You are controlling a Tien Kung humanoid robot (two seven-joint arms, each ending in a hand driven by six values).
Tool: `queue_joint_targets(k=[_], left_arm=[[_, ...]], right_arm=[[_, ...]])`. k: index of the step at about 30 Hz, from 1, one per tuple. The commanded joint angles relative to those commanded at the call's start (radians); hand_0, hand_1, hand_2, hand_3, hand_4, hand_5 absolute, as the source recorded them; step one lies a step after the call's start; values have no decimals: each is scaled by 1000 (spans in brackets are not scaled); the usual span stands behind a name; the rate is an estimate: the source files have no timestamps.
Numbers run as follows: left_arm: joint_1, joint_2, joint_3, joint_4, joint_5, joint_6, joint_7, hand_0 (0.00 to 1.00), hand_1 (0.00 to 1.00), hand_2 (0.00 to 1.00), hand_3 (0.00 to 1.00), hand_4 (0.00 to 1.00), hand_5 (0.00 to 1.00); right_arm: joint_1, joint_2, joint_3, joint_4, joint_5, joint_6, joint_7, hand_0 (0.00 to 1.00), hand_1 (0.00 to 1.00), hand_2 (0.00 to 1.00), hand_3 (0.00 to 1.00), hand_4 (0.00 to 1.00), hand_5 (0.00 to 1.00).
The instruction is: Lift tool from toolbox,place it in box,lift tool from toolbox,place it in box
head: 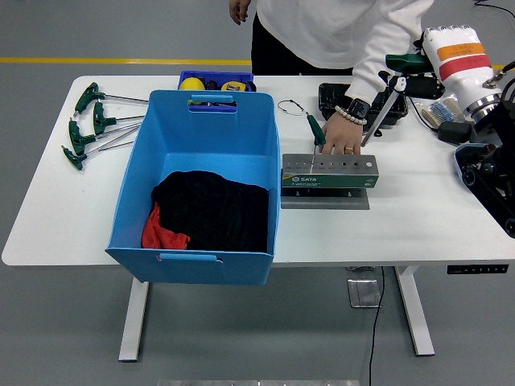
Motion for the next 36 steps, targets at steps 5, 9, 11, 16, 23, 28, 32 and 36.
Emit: queue_joint_targets(k=[5,9,11,16,23,28,32,36], left_arm=[[2,1,-5,0,4,1,1,744,721,706,672,687,628],[2,2,-8,0,6,0,1,744,721,706,672,687,628],[2,2,-7,0,5,0,1,747,720,706,672,687,627],[0,3,4,0,-4,-3,2,750,721,706,672,687,628],[-2,4,9,0,-2,-3,1,753,723,706,671,687,628],[-2,7,4,0,5,-3,0,750,722,706,672,687,627],[-7,10,7,0,9,-4,1,750,722,706,672,687,627],[-8,13,1,0,18,-2,1,750,720,706,672,687,628]], right_arm=[[13,-27,10,74,-4,10,-4,2,2,2,2,827,562],[20,-37,18,153,-12,15,-15,2,2,2,2,827,562],[23,-38,18,194,-19,16,-20,2,2,2,2,826,561],[45,-28,-7,327,-43,19,-35,2,2,2,2,825,562],[93,29,-56,490,-13,19,-48,2,2,2,2,826,560],[140,70,-157,544,10,18,-55,2,2,2,2,825,561],[179,106,-286,532,12,29,-53,2,2,2,2,825,561],[195,136,-409,499,13,34,-51,2,2,2,2,827,558]])
